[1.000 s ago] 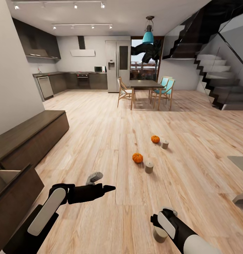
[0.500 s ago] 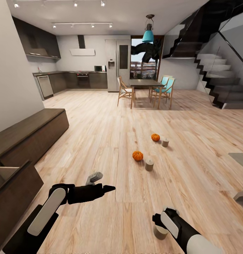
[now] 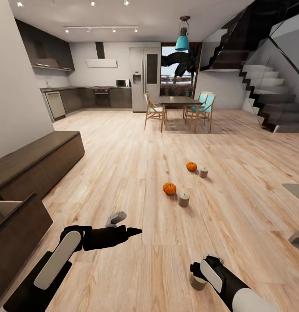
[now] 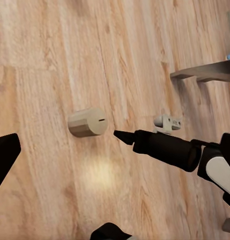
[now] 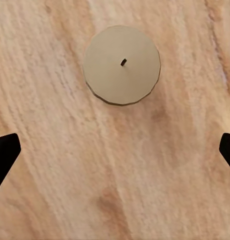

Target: Place each of the two pumpkins and all three candles from the living room inside a cabinet in the living room (use any cabinet), then make sure every cabinet is closed, and position the cauldron so it is next to a table in the living room.

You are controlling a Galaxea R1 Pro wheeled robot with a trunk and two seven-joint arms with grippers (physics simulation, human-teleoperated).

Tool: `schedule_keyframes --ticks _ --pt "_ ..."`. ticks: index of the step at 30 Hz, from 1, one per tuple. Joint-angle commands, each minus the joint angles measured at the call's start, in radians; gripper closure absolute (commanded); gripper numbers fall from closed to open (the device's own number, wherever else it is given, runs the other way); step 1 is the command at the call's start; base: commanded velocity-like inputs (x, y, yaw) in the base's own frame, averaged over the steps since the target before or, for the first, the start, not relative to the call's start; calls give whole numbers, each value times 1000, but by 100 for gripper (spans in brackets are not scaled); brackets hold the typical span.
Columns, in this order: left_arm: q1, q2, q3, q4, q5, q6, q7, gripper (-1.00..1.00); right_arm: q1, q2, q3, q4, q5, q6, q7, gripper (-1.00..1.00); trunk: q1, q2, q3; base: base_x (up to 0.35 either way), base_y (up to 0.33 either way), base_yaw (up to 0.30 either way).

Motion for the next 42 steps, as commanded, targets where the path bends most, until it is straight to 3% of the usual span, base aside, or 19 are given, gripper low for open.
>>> schedule_keyframes --ticks 1,4,8,13,23,34,42 --pt "-1 1 -1 -1 11 1 10 -100 0 -6 8 -2 -9 3 -8 -100 4 -8 -4 0 0 0" --pt "-1 1 -1 -1 11 1 10 -100 -1 -25 8 -1 -12 3 -3 -100 15 -29 -14 0 0 0" --pt "0 1 -1 -1 11 1 9 -100 -1 -53 8 8 -14 3 130 -100 17 -30 -29 0 0 0" --pt "-1 -1 -1 -1 11 1 10 -100 -1 -81 8 60 -15 1 179 -100 19 -31 -48 0 0 0" --pt "0 -2 -1 1 11 1 9 -100 0 -86 8 74 -14 0 185 -100 24 -33 -87 0 0 0" --pt "0 -3 -5 -1 12 1 7 -100 0 -83 14 74 -14 0 185 -100 24 -33 -87 12 0 0" --pt "0 -1 -6 -1 11 1 6 -100 0 -83 17 73 -13 0 185 -100 24 -33 -87 233 0 0"
